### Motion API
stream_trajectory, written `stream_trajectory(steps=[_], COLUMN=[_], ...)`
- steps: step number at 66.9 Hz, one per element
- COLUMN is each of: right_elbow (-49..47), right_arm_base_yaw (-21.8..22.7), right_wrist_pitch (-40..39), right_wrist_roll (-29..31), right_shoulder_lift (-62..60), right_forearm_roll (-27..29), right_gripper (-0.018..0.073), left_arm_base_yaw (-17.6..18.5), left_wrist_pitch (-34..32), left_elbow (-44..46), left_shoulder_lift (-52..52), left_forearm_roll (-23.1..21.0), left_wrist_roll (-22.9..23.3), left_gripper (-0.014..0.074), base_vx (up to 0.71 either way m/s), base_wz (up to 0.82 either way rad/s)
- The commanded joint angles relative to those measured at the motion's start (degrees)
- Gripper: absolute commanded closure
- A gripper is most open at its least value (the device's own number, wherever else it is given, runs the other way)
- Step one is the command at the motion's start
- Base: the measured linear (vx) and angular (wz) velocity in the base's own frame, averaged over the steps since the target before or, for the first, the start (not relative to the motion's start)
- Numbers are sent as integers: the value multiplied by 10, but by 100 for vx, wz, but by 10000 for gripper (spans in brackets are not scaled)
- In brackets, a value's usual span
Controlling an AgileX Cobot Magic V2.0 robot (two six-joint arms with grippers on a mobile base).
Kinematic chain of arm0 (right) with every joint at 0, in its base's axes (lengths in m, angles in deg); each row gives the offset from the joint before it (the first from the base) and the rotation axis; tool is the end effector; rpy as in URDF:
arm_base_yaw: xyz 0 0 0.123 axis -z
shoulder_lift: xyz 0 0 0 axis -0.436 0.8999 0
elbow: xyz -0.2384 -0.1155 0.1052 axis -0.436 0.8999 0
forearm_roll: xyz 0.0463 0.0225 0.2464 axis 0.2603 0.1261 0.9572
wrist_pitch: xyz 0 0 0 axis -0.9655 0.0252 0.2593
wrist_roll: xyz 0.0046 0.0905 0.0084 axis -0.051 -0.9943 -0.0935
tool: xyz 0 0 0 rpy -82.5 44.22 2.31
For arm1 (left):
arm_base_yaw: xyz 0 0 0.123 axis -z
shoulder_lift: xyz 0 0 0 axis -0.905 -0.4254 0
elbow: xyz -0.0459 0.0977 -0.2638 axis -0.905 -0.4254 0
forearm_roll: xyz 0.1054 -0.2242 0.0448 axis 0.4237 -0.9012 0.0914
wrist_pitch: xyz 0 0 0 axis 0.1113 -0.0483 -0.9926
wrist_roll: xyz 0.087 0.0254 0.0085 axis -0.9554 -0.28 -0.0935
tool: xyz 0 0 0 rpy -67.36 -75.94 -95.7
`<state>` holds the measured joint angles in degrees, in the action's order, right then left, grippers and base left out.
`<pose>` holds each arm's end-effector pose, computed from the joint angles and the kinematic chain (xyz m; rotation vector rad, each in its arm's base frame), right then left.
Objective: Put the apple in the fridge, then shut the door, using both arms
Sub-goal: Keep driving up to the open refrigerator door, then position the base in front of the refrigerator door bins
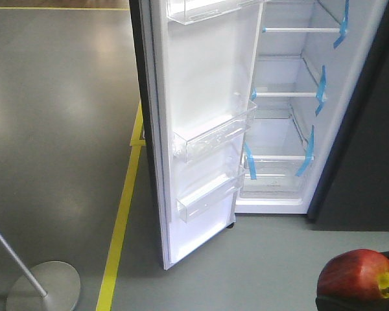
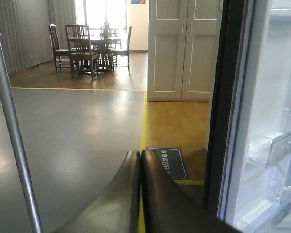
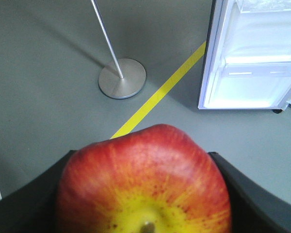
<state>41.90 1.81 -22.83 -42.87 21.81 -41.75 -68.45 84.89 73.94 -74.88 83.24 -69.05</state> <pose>0.0808 0.0662 0.3235 -0.7244 2.2112 0.5276 0.0565 0.0034 0.1993 -0.1247 1.5633 -0.0296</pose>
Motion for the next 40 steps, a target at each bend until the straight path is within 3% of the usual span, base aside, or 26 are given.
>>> stream_trajectory(steps=[1,40], right_elbow=[-16,-16], right_arm_base_yaw=[0,0], right_wrist_pitch=[-33,-34], right_wrist_roll=[6,6], right_shoulder_lift=[1,1], right_forearm_roll=[13,13], right_gripper=[472,472], left_arm_base_yaw=[-2,-2], left_wrist_pitch=[-42,-42], left_elbow=[11,11], left_shoulder_lift=[7,7], left_forearm_roll=[-2,-2], left_wrist_roll=[2,2], left_gripper=[603,603], base_vx=[13,13], base_wz=[5,5])
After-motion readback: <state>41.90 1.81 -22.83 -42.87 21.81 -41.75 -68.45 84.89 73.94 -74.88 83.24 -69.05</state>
